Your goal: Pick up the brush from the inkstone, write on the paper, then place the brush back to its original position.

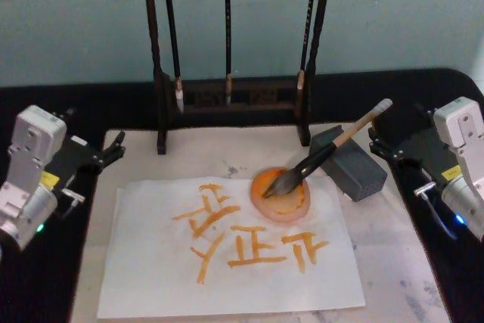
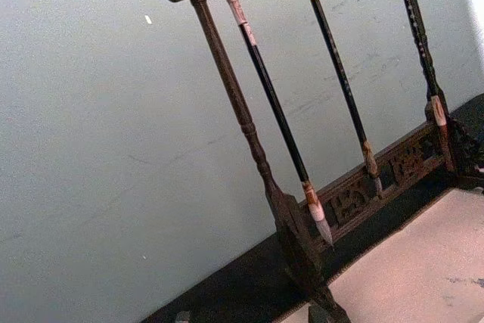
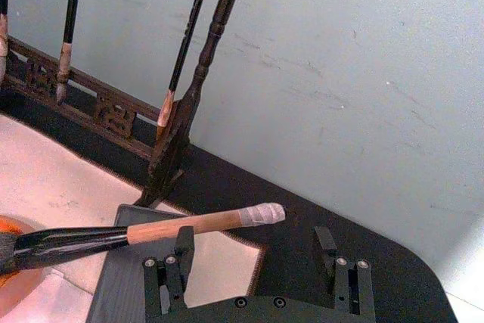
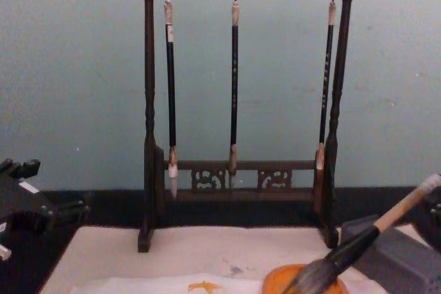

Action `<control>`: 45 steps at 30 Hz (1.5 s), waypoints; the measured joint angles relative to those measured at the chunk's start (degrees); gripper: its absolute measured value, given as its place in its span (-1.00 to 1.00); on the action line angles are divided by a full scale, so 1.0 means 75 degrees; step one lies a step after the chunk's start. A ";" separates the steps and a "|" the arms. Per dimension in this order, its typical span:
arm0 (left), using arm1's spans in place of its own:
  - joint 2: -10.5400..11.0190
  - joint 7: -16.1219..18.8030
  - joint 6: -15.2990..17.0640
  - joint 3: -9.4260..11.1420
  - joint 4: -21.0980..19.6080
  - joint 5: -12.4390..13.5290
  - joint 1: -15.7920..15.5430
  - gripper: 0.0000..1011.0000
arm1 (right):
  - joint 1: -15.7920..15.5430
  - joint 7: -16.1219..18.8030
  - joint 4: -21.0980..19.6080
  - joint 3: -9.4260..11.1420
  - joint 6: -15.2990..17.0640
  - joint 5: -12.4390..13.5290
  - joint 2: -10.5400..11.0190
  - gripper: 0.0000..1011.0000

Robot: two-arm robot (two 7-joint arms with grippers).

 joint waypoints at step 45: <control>0.0000 0.0000 0.0000 0.0000 0.0000 0.0000 0.0000 1.00 | -0.0352 0.1182 -0.0533 0.0919 0.0847 0.1788 -0.0286 0.98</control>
